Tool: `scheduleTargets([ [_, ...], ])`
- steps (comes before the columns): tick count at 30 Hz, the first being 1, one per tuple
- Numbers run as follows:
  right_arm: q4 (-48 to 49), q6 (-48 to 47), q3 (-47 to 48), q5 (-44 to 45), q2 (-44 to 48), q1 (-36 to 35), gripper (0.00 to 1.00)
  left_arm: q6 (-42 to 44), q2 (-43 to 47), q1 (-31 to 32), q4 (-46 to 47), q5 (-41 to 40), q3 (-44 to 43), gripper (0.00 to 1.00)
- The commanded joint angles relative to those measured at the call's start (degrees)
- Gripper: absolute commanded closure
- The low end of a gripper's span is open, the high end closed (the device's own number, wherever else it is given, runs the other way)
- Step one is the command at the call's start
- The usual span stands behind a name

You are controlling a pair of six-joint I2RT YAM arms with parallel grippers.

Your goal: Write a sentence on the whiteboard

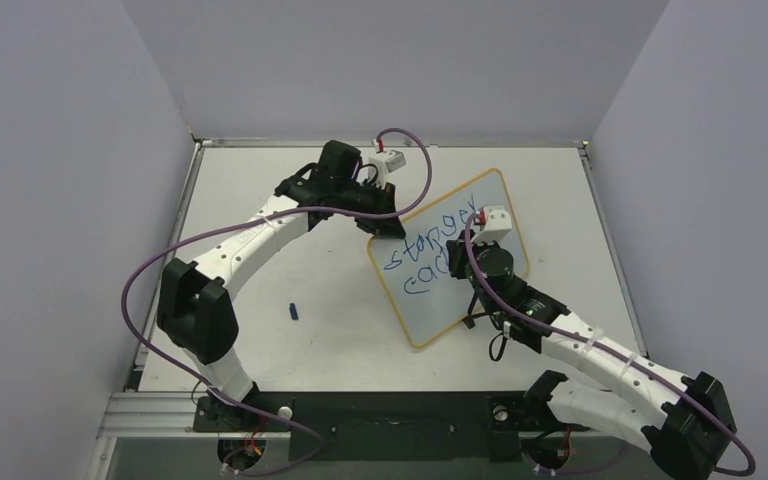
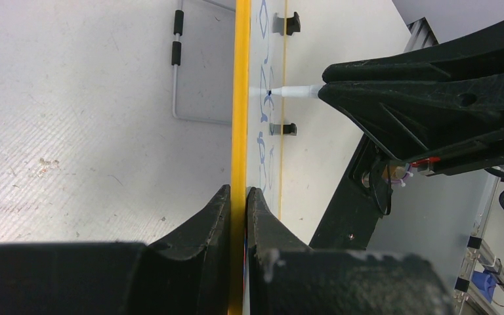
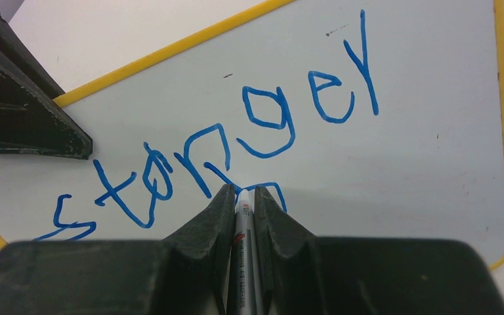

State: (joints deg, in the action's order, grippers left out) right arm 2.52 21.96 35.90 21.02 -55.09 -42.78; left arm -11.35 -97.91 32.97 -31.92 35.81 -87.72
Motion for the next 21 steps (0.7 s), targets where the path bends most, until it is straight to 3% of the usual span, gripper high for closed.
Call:
scheduleTargets([
  [1, -0.43, 0.89, -0.93, 1.14, 0.47, 0.25, 1.00, 2.71, 2.74, -0.19, 2.31, -4.56, -0.52, 1.00],
  [14, -11.39, 3.91, 6.07, -1.96, 11.15, -0.65, 1.00, 3.03, 2.68, -0.36, 1.57, -5.05, -1.10, 1.00],
  [21, -13.09, 4.82, 2.06, -2.22, 15.52, -0.85, 1.00, 3.08, 2.31, -0.36, 1.36, -5.35, -1.67, 1.00],
])
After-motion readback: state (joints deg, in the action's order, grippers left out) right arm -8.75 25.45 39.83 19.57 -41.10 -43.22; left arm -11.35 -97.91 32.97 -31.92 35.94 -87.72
